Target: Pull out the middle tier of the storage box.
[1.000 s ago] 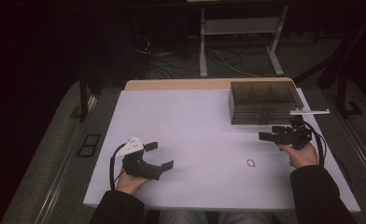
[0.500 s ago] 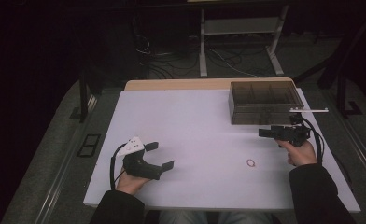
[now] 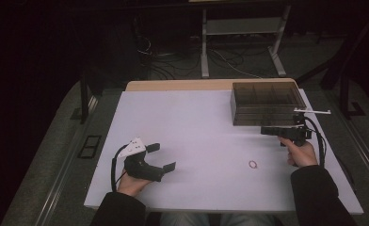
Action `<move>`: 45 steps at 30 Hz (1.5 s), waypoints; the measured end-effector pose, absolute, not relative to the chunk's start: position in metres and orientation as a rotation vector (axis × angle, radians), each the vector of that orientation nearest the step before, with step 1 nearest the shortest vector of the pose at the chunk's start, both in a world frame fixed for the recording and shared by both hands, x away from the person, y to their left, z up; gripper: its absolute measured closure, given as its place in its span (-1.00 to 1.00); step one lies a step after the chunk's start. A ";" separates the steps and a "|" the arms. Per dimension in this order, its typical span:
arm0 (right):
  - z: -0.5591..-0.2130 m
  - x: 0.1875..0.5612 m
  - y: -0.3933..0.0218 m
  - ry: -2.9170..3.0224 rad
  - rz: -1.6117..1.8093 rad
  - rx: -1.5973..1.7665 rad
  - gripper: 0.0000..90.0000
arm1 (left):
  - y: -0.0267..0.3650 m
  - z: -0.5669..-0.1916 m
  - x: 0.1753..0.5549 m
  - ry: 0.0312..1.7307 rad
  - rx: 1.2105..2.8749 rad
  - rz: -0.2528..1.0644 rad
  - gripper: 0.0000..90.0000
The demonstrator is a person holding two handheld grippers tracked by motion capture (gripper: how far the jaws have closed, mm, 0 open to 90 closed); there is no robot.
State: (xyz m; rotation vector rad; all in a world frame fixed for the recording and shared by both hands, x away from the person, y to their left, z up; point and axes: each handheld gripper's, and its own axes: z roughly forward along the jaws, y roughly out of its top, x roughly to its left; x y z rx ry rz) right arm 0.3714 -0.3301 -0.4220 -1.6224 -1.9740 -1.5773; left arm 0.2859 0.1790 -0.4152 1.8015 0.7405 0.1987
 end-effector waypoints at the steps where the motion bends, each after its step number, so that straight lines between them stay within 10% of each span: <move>1: -0.423 0.372 -0.332 -1.941 -1.588 -1.632 -0.98 | 0.179 -0.415 0.286 0.740 1.802 0.198 -1.00; 45: -0.450 0.387 -0.347 -1.413 -1.621 -1.966 -0.98 | 0.179 -0.415 0.288 0.736 1.803 0.193 -1.00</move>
